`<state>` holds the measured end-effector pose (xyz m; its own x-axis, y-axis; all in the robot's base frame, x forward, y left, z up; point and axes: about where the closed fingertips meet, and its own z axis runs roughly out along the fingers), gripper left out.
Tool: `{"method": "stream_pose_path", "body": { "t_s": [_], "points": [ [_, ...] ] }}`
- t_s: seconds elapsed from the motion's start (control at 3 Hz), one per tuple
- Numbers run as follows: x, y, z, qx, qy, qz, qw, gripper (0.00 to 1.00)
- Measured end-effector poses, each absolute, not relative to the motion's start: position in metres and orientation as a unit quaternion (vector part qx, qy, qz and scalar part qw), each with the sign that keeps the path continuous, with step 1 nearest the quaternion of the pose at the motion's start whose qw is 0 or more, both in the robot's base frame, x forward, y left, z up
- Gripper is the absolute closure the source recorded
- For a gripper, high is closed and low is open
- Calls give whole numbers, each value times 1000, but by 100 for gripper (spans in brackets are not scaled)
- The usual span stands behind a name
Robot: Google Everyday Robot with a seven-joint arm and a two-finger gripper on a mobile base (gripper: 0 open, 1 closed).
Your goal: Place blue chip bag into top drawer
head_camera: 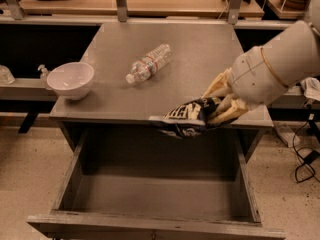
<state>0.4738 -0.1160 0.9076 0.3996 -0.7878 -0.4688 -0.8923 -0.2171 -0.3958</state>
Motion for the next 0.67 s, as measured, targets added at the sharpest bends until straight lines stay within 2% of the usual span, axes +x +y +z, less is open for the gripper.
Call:
{"method": "stream_pose_path", "body": {
  "t_s": [0.33,0.67],
  "points": [
    [418,-107,884,-767,532,106,343,100],
    [381,-106,837,-765,535,148,327,100]
  ]
}}
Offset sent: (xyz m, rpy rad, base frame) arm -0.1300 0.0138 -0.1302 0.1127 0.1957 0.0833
